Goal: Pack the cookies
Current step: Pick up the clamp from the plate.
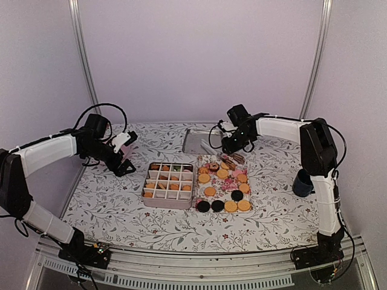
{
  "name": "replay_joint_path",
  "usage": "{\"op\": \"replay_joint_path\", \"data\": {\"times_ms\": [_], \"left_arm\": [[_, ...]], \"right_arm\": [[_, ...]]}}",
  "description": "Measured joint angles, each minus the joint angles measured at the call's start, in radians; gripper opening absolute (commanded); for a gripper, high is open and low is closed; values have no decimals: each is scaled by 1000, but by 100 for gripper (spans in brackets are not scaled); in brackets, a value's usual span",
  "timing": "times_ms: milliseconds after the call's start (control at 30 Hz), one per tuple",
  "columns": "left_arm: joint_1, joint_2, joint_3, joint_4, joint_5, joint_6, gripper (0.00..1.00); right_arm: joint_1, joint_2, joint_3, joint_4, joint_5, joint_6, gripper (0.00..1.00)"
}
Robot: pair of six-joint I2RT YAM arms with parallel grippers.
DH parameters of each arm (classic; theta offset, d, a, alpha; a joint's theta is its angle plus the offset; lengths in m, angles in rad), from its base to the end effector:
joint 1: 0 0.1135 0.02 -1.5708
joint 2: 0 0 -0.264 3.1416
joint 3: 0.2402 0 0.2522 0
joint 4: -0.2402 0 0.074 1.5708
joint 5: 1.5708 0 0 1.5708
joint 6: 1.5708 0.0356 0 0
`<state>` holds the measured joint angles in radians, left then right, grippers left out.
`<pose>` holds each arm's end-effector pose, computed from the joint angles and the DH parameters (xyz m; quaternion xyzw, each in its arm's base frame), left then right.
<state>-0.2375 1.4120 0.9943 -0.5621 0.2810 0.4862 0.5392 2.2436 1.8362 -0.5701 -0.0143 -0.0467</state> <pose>0.2764 -0.0771 0.2398 0.3735 0.8715 -0.0972 0.3027 0.4241 0.2543 0.1871 -0.2782 0.9150 0.0779 0.2818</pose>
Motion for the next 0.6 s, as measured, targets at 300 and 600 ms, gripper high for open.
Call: {"op": "replay_joint_path", "data": {"times_ms": [300,600], "left_arm": [[0,0,0,0,0,3,99],[0,0,0,-1,-1,3,99]], "right_arm": [[0,46,27,-74,22,-87,29],[0,78,37,-75,76,-149,7]]}}
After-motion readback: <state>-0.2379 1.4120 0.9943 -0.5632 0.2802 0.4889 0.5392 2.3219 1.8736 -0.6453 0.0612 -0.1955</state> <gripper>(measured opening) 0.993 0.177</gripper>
